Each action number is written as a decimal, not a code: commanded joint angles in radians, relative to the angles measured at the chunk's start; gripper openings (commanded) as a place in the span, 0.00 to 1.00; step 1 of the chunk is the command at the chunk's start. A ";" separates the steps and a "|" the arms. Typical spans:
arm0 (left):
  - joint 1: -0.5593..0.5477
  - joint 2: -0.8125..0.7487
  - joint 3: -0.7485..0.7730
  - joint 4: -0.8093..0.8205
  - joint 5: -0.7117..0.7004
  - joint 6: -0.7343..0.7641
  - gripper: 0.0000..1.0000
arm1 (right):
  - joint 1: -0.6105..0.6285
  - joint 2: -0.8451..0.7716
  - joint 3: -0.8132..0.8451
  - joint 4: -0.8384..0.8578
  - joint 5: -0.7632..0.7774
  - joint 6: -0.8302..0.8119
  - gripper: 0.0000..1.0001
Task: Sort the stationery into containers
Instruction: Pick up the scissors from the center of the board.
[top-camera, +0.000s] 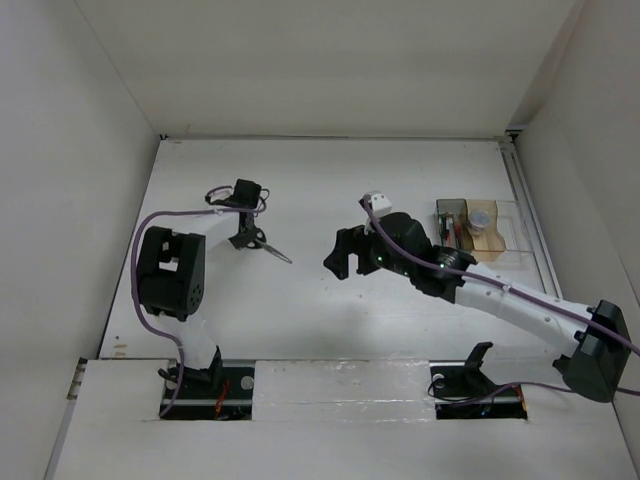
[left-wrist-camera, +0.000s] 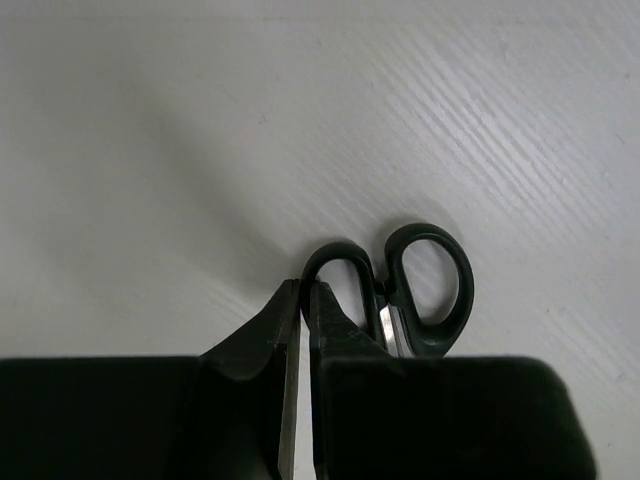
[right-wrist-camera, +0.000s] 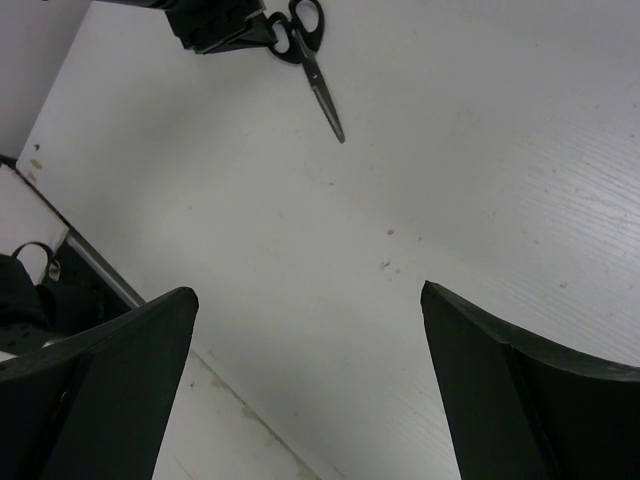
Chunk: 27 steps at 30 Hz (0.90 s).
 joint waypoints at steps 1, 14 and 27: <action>-0.078 -0.089 -0.049 0.034 0.019 0.036 0.00 | 0.008 -0.033 -0.025 0.102 -0.083 -0.040 1.00; -0.462 -0.316 0.092 -0.009 -0.084 0.194 0.00 | -0.311 -0.111 -0.048 0.138 -0.355 -0.058 0.90; -0.597 -0.422 0.155 0.081 0.032 0.289 0.00 | -0.333 -0.050 -0.129 0.330 -0.589 0.014 0.83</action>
